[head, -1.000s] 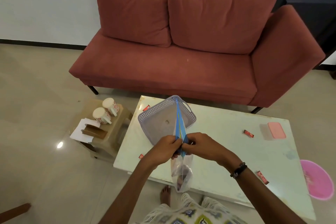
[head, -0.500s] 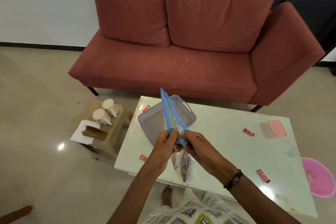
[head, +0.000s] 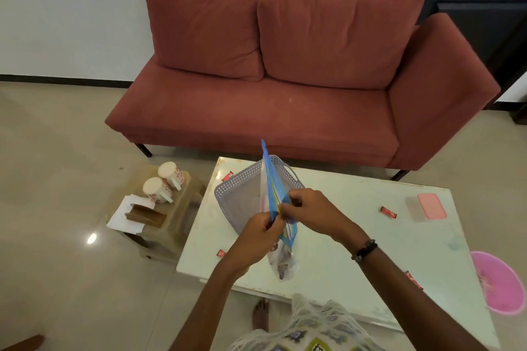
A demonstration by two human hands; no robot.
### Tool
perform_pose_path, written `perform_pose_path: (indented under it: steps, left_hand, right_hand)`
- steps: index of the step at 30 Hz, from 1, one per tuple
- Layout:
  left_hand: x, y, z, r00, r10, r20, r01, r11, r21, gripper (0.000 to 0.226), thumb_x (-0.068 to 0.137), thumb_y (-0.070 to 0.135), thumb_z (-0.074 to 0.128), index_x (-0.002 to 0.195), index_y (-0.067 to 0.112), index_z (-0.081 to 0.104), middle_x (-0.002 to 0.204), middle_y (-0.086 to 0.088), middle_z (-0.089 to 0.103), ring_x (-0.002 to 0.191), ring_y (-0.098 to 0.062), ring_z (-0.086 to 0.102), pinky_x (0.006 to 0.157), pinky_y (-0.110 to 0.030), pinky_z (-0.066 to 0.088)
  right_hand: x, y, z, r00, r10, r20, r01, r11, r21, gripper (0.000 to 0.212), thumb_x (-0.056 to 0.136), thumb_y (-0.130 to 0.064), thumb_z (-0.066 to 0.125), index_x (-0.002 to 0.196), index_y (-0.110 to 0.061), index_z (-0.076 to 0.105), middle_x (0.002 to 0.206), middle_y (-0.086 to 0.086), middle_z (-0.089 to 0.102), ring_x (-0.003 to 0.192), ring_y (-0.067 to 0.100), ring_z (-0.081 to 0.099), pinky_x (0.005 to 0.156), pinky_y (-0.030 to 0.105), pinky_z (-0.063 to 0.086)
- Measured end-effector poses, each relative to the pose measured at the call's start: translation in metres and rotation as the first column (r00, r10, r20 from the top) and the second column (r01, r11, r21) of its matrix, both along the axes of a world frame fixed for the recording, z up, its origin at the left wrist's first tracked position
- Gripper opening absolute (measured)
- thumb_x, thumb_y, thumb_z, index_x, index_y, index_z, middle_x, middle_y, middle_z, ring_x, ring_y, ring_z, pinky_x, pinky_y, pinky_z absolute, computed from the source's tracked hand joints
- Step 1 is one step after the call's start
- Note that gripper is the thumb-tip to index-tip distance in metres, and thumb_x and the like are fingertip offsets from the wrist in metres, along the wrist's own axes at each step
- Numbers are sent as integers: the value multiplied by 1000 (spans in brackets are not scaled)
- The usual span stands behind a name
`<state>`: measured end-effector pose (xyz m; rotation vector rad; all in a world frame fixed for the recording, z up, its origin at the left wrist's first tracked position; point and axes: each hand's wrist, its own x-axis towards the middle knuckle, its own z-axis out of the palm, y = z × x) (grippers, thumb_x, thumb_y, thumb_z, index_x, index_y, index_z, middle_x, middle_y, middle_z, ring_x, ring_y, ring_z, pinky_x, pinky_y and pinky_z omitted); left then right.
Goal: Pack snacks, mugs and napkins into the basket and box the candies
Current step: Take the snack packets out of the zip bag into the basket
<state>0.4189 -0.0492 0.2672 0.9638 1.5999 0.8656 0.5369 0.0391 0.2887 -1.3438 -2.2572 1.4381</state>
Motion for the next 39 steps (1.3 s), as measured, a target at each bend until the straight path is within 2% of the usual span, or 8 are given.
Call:
perform_pose_path:
  steps: [5, 11, 15, 19, 23, 29, 35, 39]
  left_hand:
    - [-11, 4, 1, 930, -49, -365, 43, 999, -25, 30, 93, 32, 47, 88, 4, 57, 73, -6, 58, 66, -19, 56, 64, -31, 48]
    - [-9, 12, 0, 830, 33, -557, 10, 997, 73, 25, 96, 25, 44, 90, 5, 58, 81, -7, 59, 74, -17, 60, 66, -26, 51]
    - [-12, 5, 0, 802, 120, -585, -30, 987, 160, 21, 94, 25, 49, 92, 7, 60, 85, -5, 64, 72, -15, 60, 59, -14, 47]
    - [-8, 3, 3, 792, 30, -609, 63, 989, 131, 26, 93, 28, 49, 92, 4, 60, 83, -11, 66, 76, -25, 64, 73, -35, 56]
    - [-7, -2, 5, 734, -45, -678, 114, 992, 57, 24, 95, 32, 43, 88, 12, 53, 78, -4, 57, 69, -16, 59, 63, -20, 49]
    - [-5, 4, 4, 582, -55, -811, 113, 994, 14, 31, 96, 34, 42, 121, 15, 46, 116, -4, 64, 99, -21, 65, 86, -27, 51]
    - [-14, 4, 0, 631, 50, -775, -13, 998, 54, 28, 96, 33, 42, 113, 13, 51, 112, -5, 65, 98, -22, 65, 86, -30, 51]
    - [-11, 1, -2, 634, 54, -771, 25, 996, 91, 27, 97, 33, 40, 112, 14, 53, 111, -5, 66, 96, -22, 65, 86, -29, 51]
  right_hand:
    - [0, -8, 0, 999, 35, -32, -35, 999, -4, 24, 88, -18, 57, 65, -18, 52, 77, 13, 66, 64, 13, 54, 61, 21, 44]
    - [4, -17, -6, 997, -72, -7, 72, 997, 33, 20, 86, -22, 59, 69, -14, 54, 80, 13, 68, 68, 18, 59, 61, 24, 48]
    - [17, -22, -8, 982, -140, 129, 122, 983, 139, 26, 88, -31, 58, 68, -17, 47, 74, 0, 60, 54, 4, 47, 42, 10, 34]
    - [9, -17, -7, 972, -113, 206, 68, 975, 213, 23, 89, -35, 57, 97, -13, 59, 94, 2, 68, 71, 13, 56, 56, 17, 37]
    - [-10, -8, -10, 976, -122, 178, 64, 951, 301, 15, 89, -24, 57, 79, -15, 50, 83, 7, 65, 61, 12, 49, 57, 16, 34]
    - [-14, -24, -8, 995, -7, 96, -15, 974, 228, 13, 90, -23, 58, 89, -11, 62, 87, 5, 68, 67, 9, 52, 56, 5, 28]
    - [12, -16, -3, 969, -139, 202, 80, 958, 274, 14, 88, -22, 57, 78, -17, 48, 85, 3, 59, 63, 13, 47, 47, 9, 24]
    - [10, -10, -7, 955, -146, 258, 67, 954, 291, 21, 89, -34, 57, 98, -16, 57, 109, 6, 67, 83, 21, 60, 63, 21, 45]
